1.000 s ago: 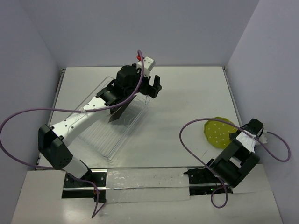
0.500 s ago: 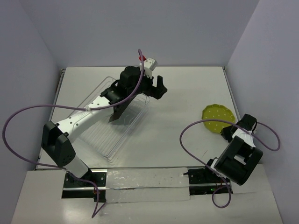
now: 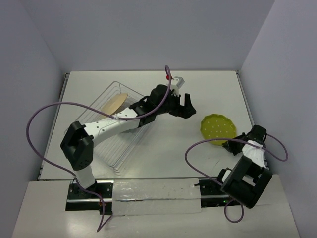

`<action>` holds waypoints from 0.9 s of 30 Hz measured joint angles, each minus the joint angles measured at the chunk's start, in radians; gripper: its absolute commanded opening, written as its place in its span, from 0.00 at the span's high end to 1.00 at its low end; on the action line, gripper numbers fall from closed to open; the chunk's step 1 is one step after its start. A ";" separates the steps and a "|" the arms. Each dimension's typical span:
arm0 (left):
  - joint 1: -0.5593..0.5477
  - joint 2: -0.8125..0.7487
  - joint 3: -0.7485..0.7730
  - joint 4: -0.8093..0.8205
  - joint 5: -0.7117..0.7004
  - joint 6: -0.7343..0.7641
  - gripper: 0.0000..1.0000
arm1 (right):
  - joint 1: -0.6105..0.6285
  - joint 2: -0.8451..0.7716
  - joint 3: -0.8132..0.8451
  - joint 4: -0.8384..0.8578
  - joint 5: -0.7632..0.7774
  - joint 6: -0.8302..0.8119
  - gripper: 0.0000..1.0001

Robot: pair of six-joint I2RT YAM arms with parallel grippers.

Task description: Load the plates into the dish rack

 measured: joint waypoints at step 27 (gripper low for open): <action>-0.032 0.339 -0.116 0.234 0.107 -0.529 0.01 | 0.101 -0.118 -0.086 -0.069 -0.198 0.150 1.00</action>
